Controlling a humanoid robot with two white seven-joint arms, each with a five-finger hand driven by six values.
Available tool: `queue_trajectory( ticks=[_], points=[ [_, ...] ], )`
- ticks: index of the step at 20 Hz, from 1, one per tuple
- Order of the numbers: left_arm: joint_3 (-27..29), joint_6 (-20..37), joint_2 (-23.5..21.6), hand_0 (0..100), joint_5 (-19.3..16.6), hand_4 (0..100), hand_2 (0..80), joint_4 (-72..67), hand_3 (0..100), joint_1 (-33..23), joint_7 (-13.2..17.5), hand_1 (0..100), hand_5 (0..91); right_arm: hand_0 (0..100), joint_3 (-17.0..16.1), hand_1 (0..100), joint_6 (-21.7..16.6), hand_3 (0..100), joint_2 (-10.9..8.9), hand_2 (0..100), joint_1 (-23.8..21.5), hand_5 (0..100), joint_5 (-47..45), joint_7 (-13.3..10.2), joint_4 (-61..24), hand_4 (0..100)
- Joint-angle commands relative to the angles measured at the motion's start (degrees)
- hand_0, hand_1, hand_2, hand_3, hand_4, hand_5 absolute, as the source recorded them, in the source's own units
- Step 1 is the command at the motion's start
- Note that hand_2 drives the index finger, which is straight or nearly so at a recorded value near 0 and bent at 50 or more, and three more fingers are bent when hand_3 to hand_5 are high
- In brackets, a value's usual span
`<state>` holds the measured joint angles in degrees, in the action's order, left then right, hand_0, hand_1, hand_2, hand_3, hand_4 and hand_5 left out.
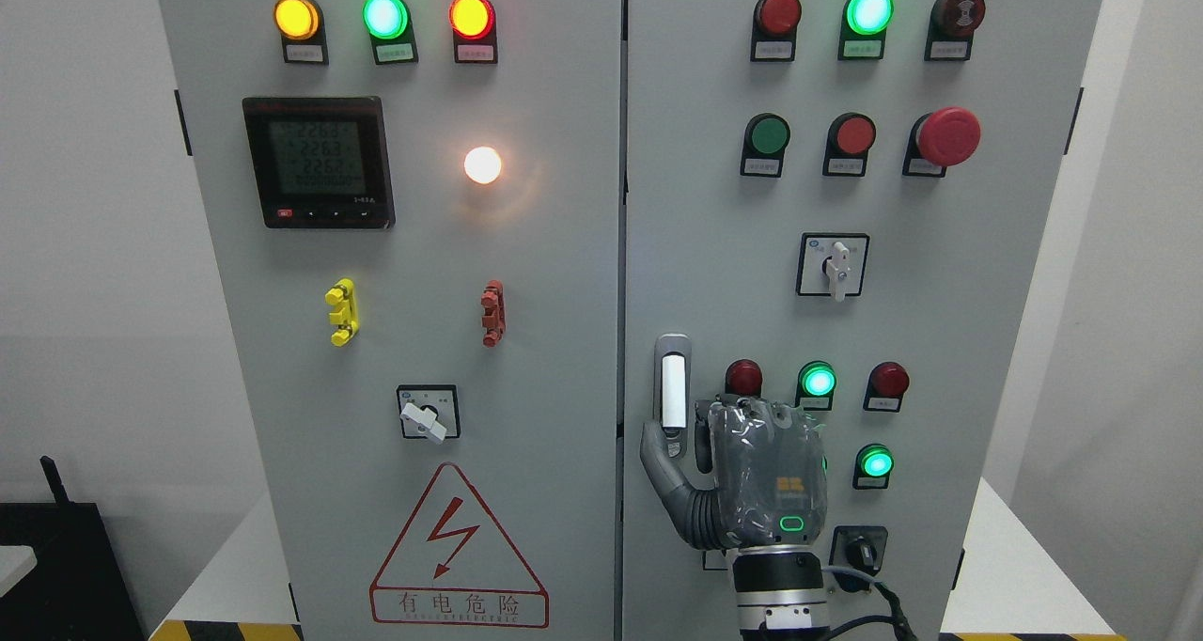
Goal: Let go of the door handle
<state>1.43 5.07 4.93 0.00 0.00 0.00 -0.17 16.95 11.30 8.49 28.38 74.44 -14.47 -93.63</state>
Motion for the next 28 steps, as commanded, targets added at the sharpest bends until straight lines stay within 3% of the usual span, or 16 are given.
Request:
queue_trajectory(
  ticks=[1, 28],
  points=[
    [0.51, 0.03, 0.0, 12, -1.67, 0, 0.0, -1.32, 0, 0.88, 0.0, 39, 0.0, 49, -0.43, 36, 0.04, 100, 0.03, 100, -0.08, 96, 0.01, -0.03, 0.12, 100],
    [0.51, 0.03, 0.0, 12, -1.67, 0, 0.0, -1.32, 0, 0.88, 0.0, 39, 0.0, 56, -1.92, 36, 0.04, 100, 0.3, 100, -0.96, 96, 0.36, -0.73, -1.2, 100]
  ],
)
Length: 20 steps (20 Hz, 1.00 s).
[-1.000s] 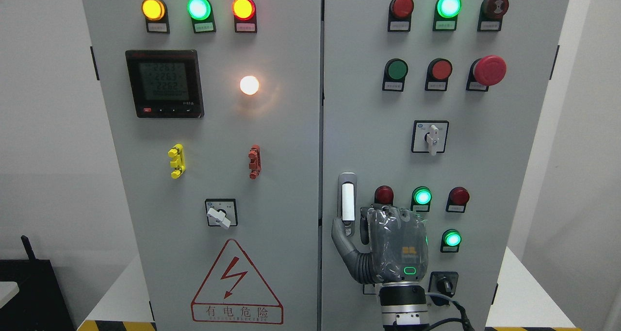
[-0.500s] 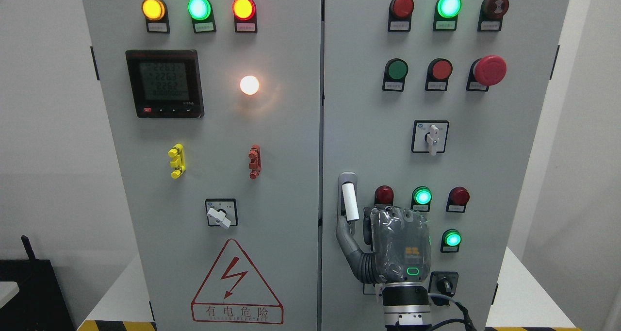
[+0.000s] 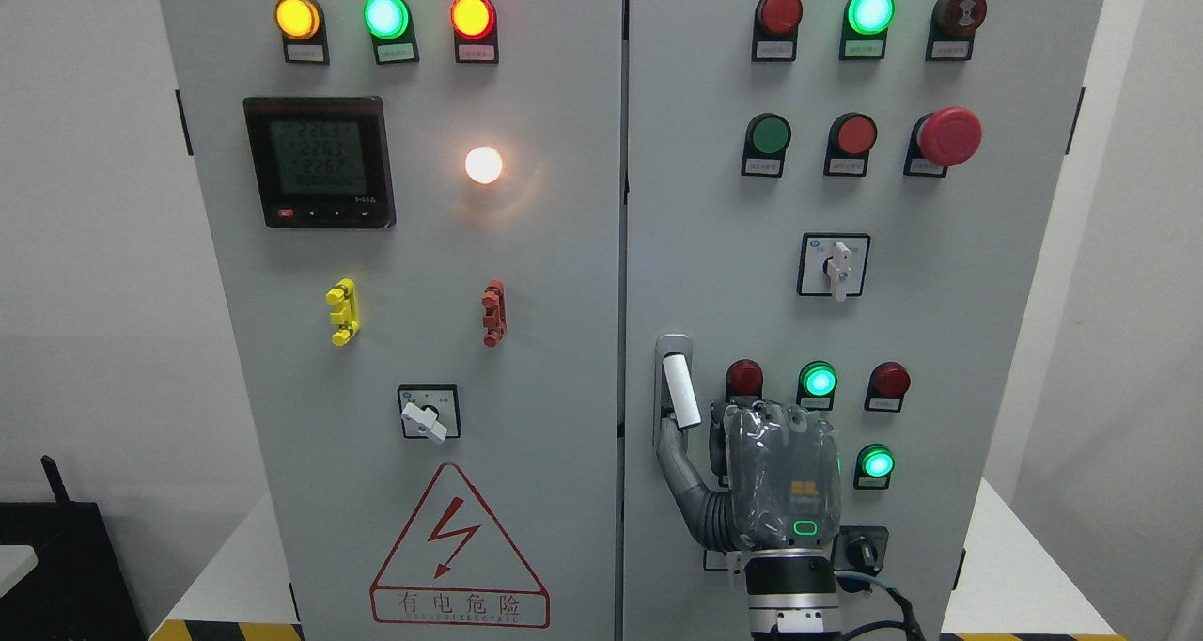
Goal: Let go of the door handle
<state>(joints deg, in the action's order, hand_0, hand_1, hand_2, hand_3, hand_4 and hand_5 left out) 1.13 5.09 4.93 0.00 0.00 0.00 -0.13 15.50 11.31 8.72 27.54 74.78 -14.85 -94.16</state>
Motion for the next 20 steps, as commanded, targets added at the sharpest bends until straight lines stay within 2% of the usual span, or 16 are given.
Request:
queue_trajectory(
  ticks=[1, 20],
  points=[
    [0.8, 0.01, -0.01, 12, -1.67, 0, 0.0, -1.32, 0, 0.97, -0.05, 39, 0.0, 56, -0.56, 35, 0.03, 100, 0.07, 100, -0.12, 96, 0.02, -0.53, -0.67, 100],
    [0.8, 0.01, -0.01, 12, -1.67, 0, 0.0, -1.32, 0, 0.97, -0.05, 39, 0.0, 56, -1.53, 35, 0.03, 100, 0.07, 100, -0.12, 96, 0.02, -0.62, -0.76, 100]
  ],
)
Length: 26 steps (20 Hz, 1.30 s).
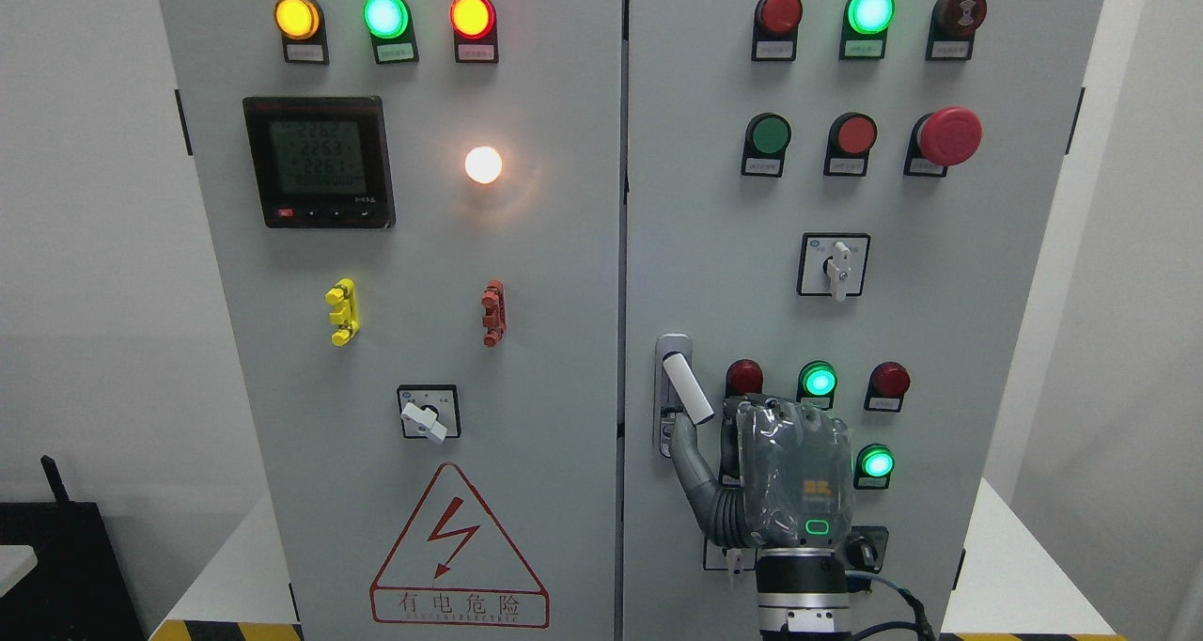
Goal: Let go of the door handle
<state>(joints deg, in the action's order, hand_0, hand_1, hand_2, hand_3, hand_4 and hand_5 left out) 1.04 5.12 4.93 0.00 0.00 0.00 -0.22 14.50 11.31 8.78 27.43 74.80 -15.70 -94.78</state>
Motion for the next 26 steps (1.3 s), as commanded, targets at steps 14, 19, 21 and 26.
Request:
queue_trajectory(
  ticks=[14, 19, 21, 26],
  points=[
    [0.98, -0.03, -0.01, 12, -1.67, 0, 0.0, -1.32, 0, 0.97, 0.04, 39, 0.0, 55, -1.31, 35, 0.03, 100, -0.08, 100, 0.25, 96, 0.09, 0.23, -0.14, 100],
    [0.9, -0.03, -0.01, 12, -1.67, 0, 0.0, -1.32, 0, 0.88, 0.04, 39, 0.0, 56, -1.75, 35, 0.03, 100, -0.16, 100, 0.43, 96, 0.09, 0.23, -0.32, 100],
    [0.98, -0.03, -0.01, 12, -1.67, 0, 0.0, -1.4, 0, 0.88, 0.04, 39, 0.0, 56, -1.75, 35, 0.03, 100, -0.16, 100, 0.61, 96, 0.09, 0.23, -0.32, 100],
    [0.98, -0.03, -0.01, 12, -1.67, 0, 0.0, -1.32, 0, 0.97, 0.04, 39, 0.0, 57, -2.37, 34, -0.06, 100, -0.16, 100, 0.69, 96, 0.09, 0.23, -0.49, 100]
  ],
)
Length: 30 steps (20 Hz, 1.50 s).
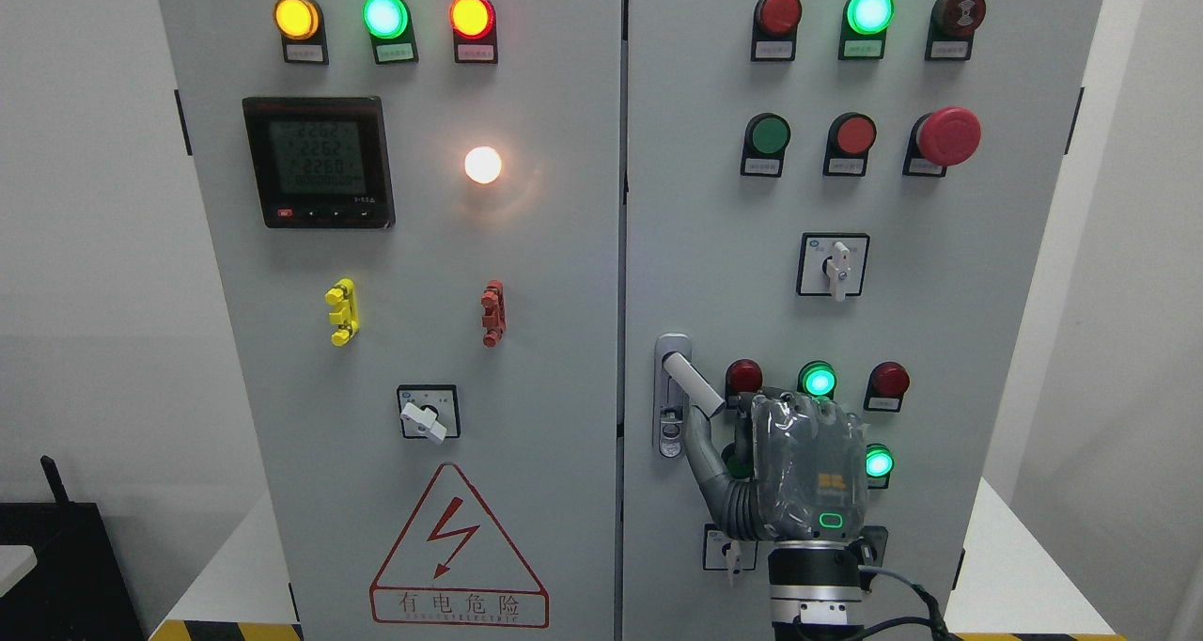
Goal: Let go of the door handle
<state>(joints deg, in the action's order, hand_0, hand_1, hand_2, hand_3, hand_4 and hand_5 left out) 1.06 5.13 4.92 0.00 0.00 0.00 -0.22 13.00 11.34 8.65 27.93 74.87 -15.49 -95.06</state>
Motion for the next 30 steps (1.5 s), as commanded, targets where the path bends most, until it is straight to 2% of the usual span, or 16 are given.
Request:
queue_trajectory(
  ticks=[1, 22, 30],
  points=[
    [0.96, -0.03, 0.0, 12, -1.67, 0, 0.0, -1.32, 0, 0.97, 0.04, 39, 0.0, 57, -0.87, 34, -0.09, 100, -0.12, 100, 0.2, 96, 0.01, 0.02, -0.21, 100],
    [0.87, -0.03, 0.0, 12, -1.67, 0, 0.0, -1.32, 0, 0.96, 0.04, 39, 0.0, 58, -1.05, 33, -0.18, 100, -0.04, 100, 1.16, 96, -0.08, 0.11, -0.21, 100],
    [0.87, -0.03, 0.0, 12, -1.67, 0, 0.0, -1.32, 0, 0.88, 0.04, 39, 0.0, 58, -0.7, 33, -0.62, 100, -0.3, 100, -2.16, 96, -0.26, -0.16, -1.7, 100]
  ],
)
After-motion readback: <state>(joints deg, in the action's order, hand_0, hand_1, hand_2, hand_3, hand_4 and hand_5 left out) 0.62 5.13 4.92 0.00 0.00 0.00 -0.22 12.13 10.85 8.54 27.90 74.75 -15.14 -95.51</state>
